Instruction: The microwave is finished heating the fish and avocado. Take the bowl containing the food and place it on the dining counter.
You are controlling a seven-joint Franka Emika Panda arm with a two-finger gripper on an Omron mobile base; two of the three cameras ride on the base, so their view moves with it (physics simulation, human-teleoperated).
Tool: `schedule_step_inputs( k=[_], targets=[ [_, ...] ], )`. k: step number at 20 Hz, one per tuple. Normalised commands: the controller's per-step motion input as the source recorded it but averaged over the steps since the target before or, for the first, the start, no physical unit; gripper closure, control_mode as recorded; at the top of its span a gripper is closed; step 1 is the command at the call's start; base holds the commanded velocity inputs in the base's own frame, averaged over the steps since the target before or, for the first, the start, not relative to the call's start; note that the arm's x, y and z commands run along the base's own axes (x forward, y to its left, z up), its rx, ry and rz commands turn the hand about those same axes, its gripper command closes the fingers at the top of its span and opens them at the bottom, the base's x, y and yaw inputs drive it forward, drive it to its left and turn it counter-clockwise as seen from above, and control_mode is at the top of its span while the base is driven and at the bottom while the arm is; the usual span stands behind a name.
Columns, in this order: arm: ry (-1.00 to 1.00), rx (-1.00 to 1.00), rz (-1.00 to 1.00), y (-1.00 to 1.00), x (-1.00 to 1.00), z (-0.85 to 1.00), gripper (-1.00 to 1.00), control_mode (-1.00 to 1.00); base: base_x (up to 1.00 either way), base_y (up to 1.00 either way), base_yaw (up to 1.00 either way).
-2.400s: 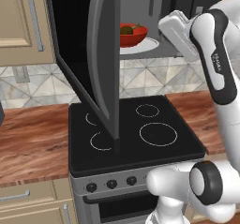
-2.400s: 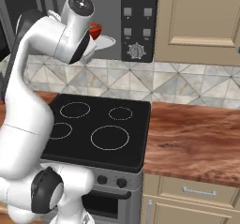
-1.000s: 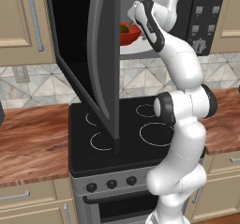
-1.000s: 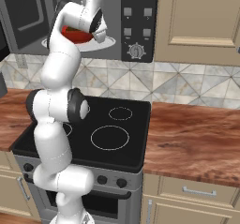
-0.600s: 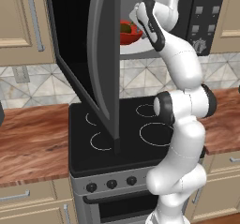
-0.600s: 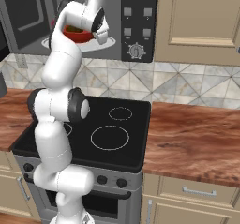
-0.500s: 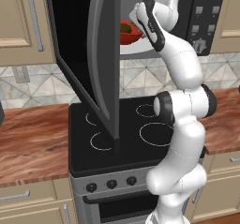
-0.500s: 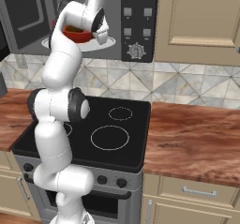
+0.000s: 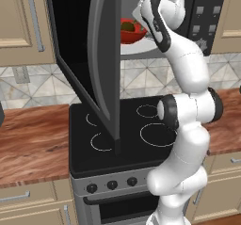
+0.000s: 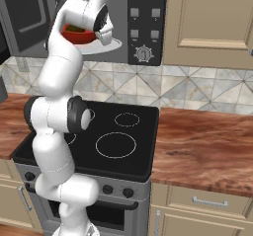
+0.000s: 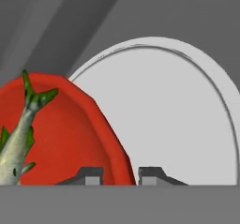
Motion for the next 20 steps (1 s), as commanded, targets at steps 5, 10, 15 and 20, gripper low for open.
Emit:
schedule_step_inputs(
  k=[5, 10, 15, 20],
  targets=[
    [-0.21, 0.0, 0.0, 0.0, -0.94, -0.02, 1.0, -1.0, 0.0, 0.0, 0.0],
    [-0.3, 0.0, 0.0, -0.07, -1.0, -0.19, 1.0, -1.0, 0.0, 0.0, 0.0],
    [-0.26, 0.0, 0.0, -0.2, -1.0, 0.02, 1.0, -1.0, 0.0, 0.0, 0.0],
    [-0.06, 0.07, 0.0, -0.18, -1.0, 0.16, 1.0, -1.0, 0.0, 0.0, 0.0]
  ],
)
